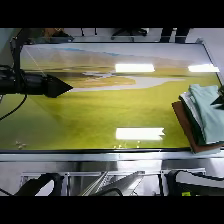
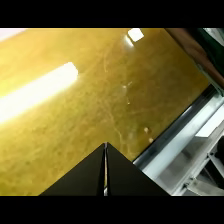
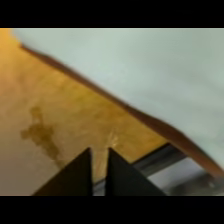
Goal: Fold the shirts.
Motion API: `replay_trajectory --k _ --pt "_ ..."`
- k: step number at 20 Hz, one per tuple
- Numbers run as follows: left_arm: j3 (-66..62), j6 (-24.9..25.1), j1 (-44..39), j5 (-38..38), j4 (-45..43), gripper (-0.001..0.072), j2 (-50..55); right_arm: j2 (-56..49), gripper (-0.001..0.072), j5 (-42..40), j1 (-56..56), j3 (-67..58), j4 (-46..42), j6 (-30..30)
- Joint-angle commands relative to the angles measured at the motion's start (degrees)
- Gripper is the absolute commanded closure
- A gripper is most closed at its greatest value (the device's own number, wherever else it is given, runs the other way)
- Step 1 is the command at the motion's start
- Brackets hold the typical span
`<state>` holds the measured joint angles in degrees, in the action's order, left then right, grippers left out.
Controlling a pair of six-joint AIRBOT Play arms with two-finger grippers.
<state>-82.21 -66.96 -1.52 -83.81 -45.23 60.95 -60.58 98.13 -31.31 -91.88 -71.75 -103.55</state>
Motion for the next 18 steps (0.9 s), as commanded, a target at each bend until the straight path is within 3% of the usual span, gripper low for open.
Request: replay_trajectory --k 1,4,8,18 --pt "11.17 -3.63 1.46 -1.84 0.00 0.0696 -7.50 4.98 0.0697 -4.07 14.86 4.57 7.30 1.84" --pt "27.98 -4.28 -0.33 -1.46 -0.04 0.0696 -18.32 11.78 0.0697 -9.92 33.73 16.48 7.28 3.28" --pt "44.52 -8.74 -3.76 1.31 -0.07 0.0696 -30.25 20.04 0.0697 -28.52 54.47 35.95 7.32 0.72" --pt "48.63 -10.60 -4.26 3.04 -0.22 0.0695 -40.35 18.12 0.0697 -30.64 59.14 39.50 9.01 0.90"
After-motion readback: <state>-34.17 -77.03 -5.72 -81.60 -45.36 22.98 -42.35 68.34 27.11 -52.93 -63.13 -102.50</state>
